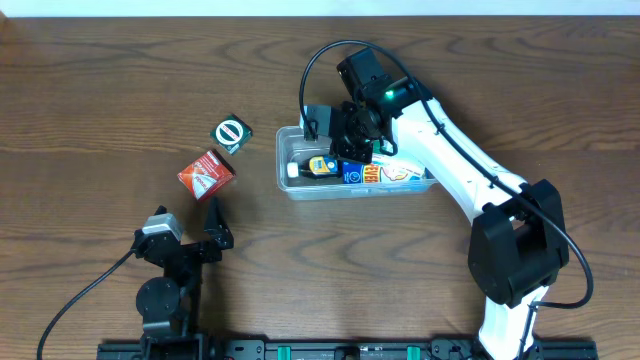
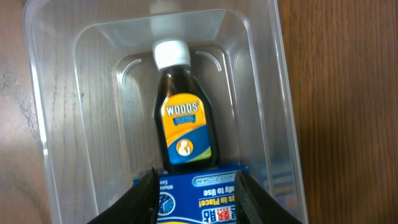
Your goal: Pack container
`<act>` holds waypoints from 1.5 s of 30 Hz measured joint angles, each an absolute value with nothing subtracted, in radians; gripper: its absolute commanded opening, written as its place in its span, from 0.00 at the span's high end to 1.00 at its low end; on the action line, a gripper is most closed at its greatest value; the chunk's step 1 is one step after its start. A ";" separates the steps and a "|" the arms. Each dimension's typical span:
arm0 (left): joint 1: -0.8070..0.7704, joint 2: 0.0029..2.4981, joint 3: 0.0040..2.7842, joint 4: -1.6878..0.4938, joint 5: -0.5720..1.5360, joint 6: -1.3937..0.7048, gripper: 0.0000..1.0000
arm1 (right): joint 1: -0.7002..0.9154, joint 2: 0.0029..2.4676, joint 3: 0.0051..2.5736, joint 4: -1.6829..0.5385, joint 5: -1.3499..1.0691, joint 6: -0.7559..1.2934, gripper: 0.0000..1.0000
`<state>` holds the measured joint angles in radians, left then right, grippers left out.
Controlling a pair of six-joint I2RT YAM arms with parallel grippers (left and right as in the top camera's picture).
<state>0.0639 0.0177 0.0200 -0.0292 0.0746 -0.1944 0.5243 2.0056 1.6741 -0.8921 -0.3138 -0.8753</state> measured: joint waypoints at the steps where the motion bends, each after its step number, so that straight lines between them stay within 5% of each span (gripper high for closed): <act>1: 0.064 0.018 0.020 -0.029 0.075 -0.194 0.02 | 0.524 2.006 1.674 -0.892 -0.314 -0.875 0.63; 45: 0.064 0.018 0.020 -0.029 0.075 -0.194 0.02 | 0.524 2.006 1.674 -0.896 -0.315 -0.875 0.59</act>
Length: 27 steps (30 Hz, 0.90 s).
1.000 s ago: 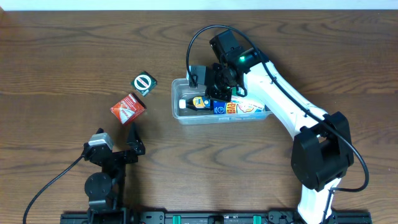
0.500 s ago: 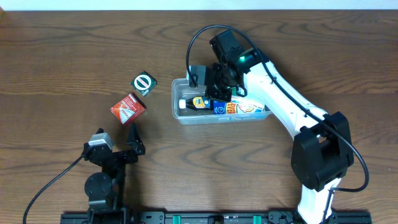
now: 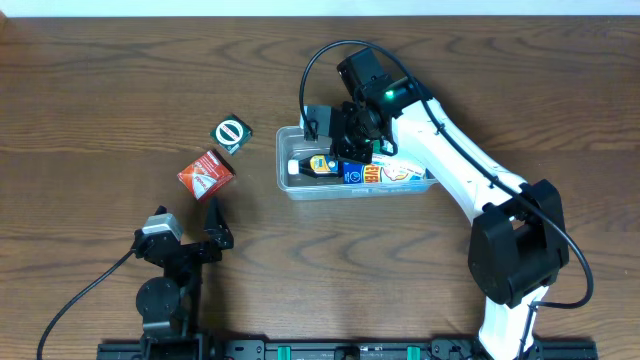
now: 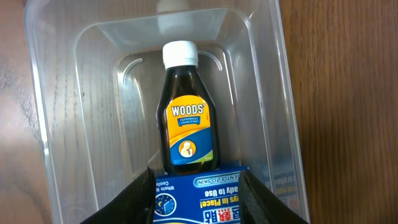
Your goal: Pack container
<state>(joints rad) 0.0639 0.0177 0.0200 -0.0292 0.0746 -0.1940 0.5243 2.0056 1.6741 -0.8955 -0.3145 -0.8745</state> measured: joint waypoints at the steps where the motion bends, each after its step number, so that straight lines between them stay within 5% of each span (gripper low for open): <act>1: 0.064 0.018 0.020 -0.029 0.075 -0.194 0.02 | 0.524 2.006 1.674 -0.896 -0.315 -0.875 0.59; 27: 0.064 0.018 0.020 -0.029 0.075 -0.194 0.02 | 0.524 2.006 1.674 -0.895 -0.315 -0.874 0.47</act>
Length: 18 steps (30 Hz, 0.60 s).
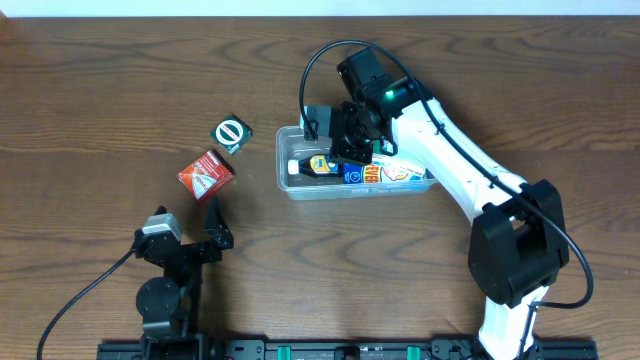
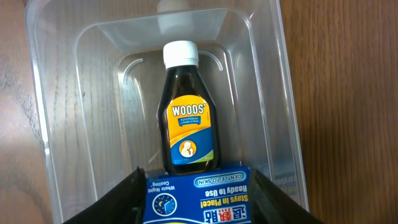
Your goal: Pack container
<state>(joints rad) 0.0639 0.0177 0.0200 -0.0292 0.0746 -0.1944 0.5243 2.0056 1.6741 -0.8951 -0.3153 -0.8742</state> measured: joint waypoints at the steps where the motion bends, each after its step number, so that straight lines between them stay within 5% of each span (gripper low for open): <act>1: 0.064 0.018 0.020 -0.029 0.075 -0.194 0.02 | 0.524 2.006 1.674 -0.894 -0.315 -0.874 0.47; 5: 0.064 0.018 0.020 -0.029 0.075 -0.194 0.02 | 0.524 2.006 1.674 -0.888 -0.315 -0.869 0.35; 7: 0.064 0.018 0.020 -0.029 0.075 -0.194 0.02 | 0.524 2.006 1.674 -0.877 -0.313 -0.838 0.01; 18: 0.064 0.018 0.020 -0.029 0.075 -0.194 0.02 | 0.384 1.992 1.705 -0.823 -0.229 -0.463 0.01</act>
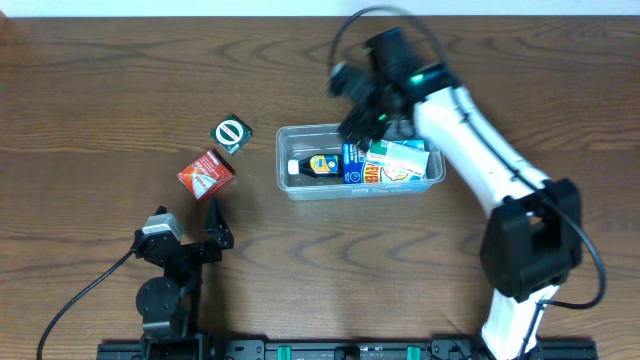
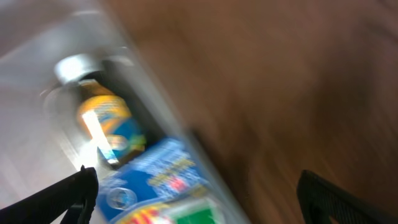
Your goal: Pack container
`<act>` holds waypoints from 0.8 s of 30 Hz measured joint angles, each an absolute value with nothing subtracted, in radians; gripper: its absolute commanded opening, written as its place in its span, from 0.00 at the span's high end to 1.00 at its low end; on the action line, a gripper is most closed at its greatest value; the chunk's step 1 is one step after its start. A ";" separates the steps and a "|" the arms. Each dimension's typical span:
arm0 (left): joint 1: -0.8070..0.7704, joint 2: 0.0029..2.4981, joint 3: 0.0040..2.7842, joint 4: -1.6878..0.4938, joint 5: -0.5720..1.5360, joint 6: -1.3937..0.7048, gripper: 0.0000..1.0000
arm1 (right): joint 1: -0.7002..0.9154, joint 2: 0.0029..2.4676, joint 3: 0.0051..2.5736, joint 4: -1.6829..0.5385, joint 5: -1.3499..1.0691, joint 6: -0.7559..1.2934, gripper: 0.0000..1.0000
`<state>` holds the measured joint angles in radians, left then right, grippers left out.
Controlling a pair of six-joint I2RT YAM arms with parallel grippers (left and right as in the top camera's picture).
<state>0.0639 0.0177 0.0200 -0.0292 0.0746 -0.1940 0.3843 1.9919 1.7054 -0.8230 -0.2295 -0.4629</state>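
Observation:
The clear plastic container (image 1: pixel 285 185) lies at mid-table. In it are a brown bottle with a yellow label (image 1: pixel 318 164), a blue box (image 1: pixel 352 163) and a white-and-green box (image 1: pixel 402 160). My right gripper (image 1: pixel 362 118) hangs over the container's far rim, open wide and holding nothing. The right wrist view is motion-blurred: it shows the bottle (image 2: pixel 102 118), the blue box (image 2: pixel 155 177) and bare wood between the fingers of the right gripper (image 2: pixel 205 199). A red box (image 1: pixel 206 172) and a black box with a white ring (image 1: pixel 232 133) lie on the table left of the container. My left gripper (image 1: pixel 218 226) rests near the front left.
The left arm's base (image 1: pixel 165 290) sits at the front left edge. The right arm (image 1: pixel 480 150) reaches in from the front right across the table's right side. Brown wood table (image 1: pixel 100 90) all around.
My right gripper has left the blue box in the container, opened wider and moved up and back to the container's far rim. The wrist camera now swings, blurred.
My right gripper was shut on the blue box, low in the container just behind the bottle. It held it there a moment later. Then the jaws stood apart with the box resting inside. Now the gripper is clear of the container.

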 measured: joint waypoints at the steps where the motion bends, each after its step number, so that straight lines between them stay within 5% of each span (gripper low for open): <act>1: 0.064 0.018 0.020 -0.029 0.075 -0.194 0.02 | 0.348 1.987 1.707 -0.824 -0.227 -0.421 0.01; 12: 0.064 0.018 0.020 -0.029 0.075 -0.194 0.02 | -0.089 1.978 1.709 -0.860 -0.205 -0.106 0.01; 24: 0.064 0.021 0.031 -0.050 0.076 -0.211 0.02 | -0.299 1.978 1.710 -0.875 -0.204 -0.061 0.01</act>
<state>0.0639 0.0208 0.0307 -0.0498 0.0761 -0.2108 -0.2985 1.9781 1.7096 -0.8749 -0.2039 -0.0608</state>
